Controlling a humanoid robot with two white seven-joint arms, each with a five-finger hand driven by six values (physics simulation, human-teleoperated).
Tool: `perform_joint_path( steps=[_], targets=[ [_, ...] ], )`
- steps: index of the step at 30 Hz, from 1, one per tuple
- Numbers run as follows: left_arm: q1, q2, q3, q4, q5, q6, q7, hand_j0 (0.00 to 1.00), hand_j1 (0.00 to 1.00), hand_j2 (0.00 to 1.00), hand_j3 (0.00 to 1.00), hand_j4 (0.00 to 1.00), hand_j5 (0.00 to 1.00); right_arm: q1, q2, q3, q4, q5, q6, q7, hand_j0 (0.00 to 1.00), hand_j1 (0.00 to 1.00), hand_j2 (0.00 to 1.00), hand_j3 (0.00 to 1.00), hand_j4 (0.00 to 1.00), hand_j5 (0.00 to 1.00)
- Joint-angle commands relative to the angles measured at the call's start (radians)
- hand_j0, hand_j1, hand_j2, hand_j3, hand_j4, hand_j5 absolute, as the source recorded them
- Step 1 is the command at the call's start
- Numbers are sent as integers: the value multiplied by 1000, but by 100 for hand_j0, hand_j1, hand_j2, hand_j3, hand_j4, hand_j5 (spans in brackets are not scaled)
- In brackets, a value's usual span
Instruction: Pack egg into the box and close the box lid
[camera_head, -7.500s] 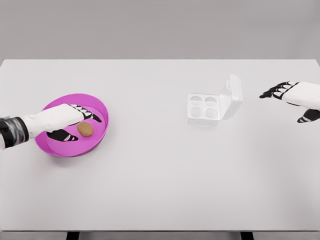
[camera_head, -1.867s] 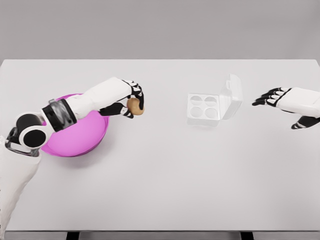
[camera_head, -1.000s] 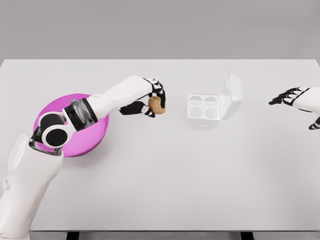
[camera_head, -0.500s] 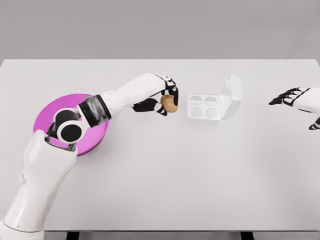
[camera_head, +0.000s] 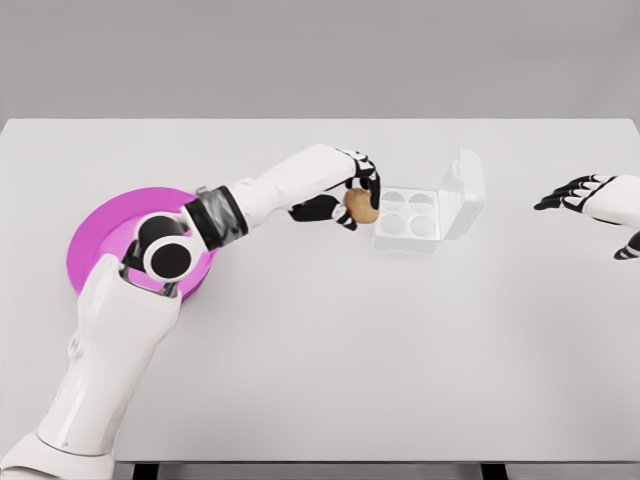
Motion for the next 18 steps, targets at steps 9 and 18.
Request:
perform_joint_path(
  steps=[9, 18],
  targets=[
    [-34, -47, -7, 93, -13, 1, 1, 31, 31, 31, 31, 31, 31, 3, -6, -1, -31, -5, 3, 0, 100, 100, 100, 100, 100, 100],
    [-60, -76, -27, 156, -22, 1, 1, 31, 31, 31, 31, 31, 31, 32, -40, -1, -75, -28, 3, 0, 100, 100, 100, 100, 100, 100]
  ],
)
